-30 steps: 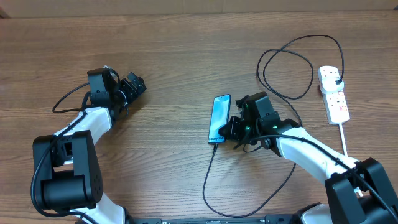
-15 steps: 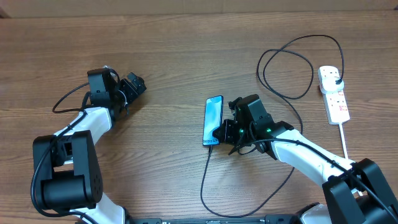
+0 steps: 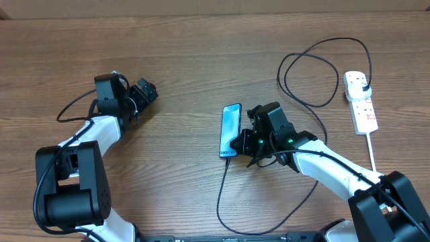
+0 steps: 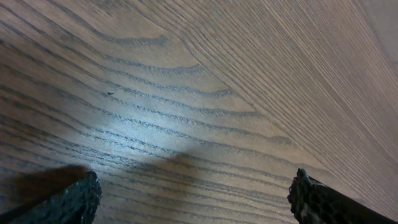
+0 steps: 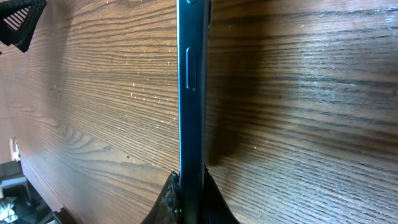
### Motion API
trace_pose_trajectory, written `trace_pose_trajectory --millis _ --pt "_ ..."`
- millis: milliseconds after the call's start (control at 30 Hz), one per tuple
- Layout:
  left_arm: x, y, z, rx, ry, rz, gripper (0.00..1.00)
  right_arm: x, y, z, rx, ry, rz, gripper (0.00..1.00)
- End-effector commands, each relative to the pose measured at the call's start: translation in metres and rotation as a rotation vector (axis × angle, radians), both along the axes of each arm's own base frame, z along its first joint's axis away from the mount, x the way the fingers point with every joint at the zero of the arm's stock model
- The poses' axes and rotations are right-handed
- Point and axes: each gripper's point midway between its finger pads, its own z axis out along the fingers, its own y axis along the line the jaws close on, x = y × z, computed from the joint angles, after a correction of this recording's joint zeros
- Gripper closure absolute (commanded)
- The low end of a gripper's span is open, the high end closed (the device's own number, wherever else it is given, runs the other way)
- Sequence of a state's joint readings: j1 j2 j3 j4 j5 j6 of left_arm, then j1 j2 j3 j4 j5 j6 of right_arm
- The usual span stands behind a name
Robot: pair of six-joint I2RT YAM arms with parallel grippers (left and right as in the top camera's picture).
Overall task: Plug charger to phone and switch on socket
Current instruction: 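Lower the phone with the right gripper and lay it flat on the table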
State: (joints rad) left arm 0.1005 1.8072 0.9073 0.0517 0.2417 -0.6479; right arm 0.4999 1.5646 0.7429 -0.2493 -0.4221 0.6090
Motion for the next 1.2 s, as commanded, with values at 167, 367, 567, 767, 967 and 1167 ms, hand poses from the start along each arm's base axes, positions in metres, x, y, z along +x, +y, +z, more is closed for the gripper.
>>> trace_pose_trajectory --millis 167,367,567,767,967,1167 --pt "-0.001 0.004 -0.003 0.025 0.004 0.000 0.00 -0.002 0.001 -0.004 -0.007 -0.004 0.014 0.96" --pt "-0.001 0.004 -0.003 0.025 0.004 0.000 0.00 -0.003 0.001 -0.013 -0.019 0.021 0.012 0.96" --pt "-0.001 0.004 -0.003 0.025 0.004 0.000 0.01 -0.004 0.000 -0.024 -0.028 0.057 -0.004 0.96" --pt "-0.001 0.004 -0.003 0.025 0.004 0.000 0.00 -0.003 0.001 -0.025 -0.026 0.053 -0.003 0.95" --pt "-0.001 0.004 -0.003 0.025 0.004 0.000 0.00 -0.002 0.001 -0.024 -0.025 0.050 -0.003 0.94" --pt "-0.001 0.004 -0.003 0.025 0.004 0.000 0.00 -0.003 0.001 -0.025 -0.025 0.051 -0.003 0.87"
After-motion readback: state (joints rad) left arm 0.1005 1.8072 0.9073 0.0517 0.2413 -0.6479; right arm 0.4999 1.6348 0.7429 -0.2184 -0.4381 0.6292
